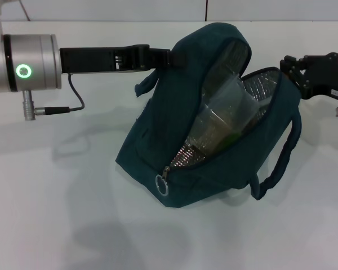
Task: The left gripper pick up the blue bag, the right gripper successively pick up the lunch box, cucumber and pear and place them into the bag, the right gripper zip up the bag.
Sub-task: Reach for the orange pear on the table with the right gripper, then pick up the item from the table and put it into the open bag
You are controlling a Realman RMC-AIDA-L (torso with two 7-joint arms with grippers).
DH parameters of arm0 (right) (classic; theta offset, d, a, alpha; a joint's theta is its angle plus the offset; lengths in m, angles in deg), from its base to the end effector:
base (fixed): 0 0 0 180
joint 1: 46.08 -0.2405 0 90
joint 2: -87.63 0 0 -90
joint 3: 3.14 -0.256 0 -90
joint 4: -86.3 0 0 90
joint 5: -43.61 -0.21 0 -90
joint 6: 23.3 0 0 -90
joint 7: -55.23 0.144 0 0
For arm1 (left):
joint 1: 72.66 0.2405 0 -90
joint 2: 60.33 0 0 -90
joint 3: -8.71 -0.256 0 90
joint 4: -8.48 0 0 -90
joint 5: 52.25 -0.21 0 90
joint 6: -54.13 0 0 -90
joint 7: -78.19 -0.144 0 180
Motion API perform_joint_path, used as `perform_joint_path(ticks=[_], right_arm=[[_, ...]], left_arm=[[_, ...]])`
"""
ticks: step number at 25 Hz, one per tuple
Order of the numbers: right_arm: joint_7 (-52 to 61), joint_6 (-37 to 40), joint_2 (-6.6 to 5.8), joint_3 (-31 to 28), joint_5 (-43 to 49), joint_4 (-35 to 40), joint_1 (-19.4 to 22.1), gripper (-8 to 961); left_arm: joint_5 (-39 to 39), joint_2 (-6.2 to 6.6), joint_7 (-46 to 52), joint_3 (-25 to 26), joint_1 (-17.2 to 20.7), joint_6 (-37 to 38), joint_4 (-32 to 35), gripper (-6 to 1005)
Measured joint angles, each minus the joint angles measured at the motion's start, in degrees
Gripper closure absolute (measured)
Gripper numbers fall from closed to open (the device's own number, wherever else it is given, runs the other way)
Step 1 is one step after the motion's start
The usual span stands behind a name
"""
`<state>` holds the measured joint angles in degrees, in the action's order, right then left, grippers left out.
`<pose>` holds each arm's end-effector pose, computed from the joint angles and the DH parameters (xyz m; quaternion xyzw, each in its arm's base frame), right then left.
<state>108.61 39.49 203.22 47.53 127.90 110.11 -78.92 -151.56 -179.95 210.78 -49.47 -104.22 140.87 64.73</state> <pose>0.2785 0.3891 0.0046 -0.8903 0.1509 0.2365 0.3587 -0.1663 0.3580 0.0169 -0.8486 -0.4409 -0.2922 0.0043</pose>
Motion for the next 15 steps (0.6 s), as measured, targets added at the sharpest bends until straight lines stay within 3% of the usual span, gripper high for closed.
perform_joint_path(ticks=[9,15], right_arm=[[-0.1,0.3,0.14,1.0,-0.5,0.7,0.3,926],[3.9,6.1,-0.17,0.7,-3.3,7.2,3.8,922]], left_arm=[[0.0,0.0,0.0,0.0,0.1,0.0,0.0,926],[0.7,0.0,-0.1,-0.1,0.6,0.3,0.3,926]])
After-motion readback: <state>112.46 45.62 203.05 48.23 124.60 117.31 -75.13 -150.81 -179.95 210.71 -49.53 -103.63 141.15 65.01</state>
